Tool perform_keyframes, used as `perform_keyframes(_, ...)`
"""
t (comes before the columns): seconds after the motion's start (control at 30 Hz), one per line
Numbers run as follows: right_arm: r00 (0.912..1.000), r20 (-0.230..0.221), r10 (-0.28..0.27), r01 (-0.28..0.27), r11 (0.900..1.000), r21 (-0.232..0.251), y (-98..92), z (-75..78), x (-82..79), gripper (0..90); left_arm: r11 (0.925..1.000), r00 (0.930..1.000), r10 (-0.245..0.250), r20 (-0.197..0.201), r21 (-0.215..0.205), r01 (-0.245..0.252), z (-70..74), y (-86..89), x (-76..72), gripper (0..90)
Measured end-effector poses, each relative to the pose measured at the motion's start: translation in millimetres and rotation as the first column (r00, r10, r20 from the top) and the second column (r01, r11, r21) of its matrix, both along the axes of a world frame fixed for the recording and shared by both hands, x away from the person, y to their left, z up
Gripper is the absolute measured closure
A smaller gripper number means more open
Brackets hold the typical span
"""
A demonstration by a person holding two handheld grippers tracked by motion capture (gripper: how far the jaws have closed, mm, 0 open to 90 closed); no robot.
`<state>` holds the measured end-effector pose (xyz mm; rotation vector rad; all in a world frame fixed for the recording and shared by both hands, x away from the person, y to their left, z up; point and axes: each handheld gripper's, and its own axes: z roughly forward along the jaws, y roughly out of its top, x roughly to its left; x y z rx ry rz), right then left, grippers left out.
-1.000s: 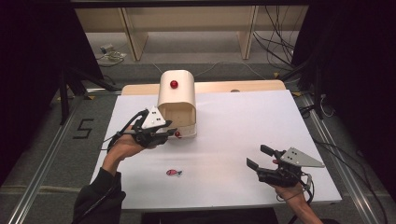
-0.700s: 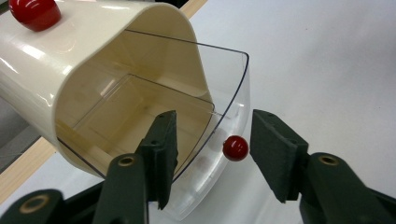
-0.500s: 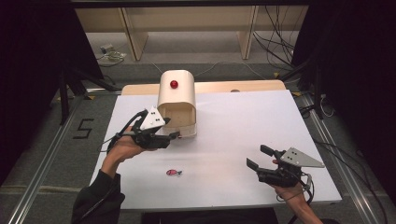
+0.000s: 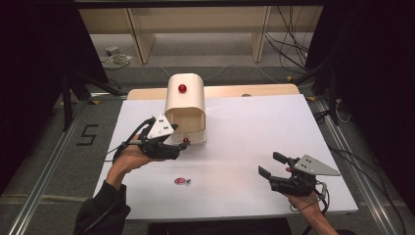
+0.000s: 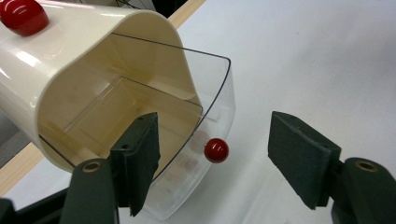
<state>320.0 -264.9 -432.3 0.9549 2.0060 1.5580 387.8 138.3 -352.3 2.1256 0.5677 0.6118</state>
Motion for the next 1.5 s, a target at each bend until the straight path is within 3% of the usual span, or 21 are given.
perform_keyframes(0.43,1.0000,0.002,0.003,-0.003,1.000,0.000,0.3,-0.3,0.2,25.8,0.9994,0.9995,-0.033,-0.005,0.008,0.033,0.9,-5.2,-7.8,30.9)
perform_keyframes(0.83,1.0000,0.003,0.004,-0.004,1.000,-0.001,0.4,-0.4,0.0,25.8,0.9952,0.9957,-0.092,-0.004,0.032,0.092,-1.7,-10.0,-15.8,28.3)
perform_keyframes(1.2,1.0000,0.002,0.004,-0.004,1.000,-0.002,0.4,-0.4,0.0,25.9,0.9866,0.9872,-0.155,-0.037,0.044,0.157,-8.6,-21.4,-22.3,26.5)
perform_keyframes(1.5,1.0000,0.000,0.004,-0.004,1.000,-0.003,0.4,-0.2,-0.4,25.9,0.9860,0.9863,-0.154,-0.060,0.055,0.157,-16.5,-23.7,-22.9,25.8)
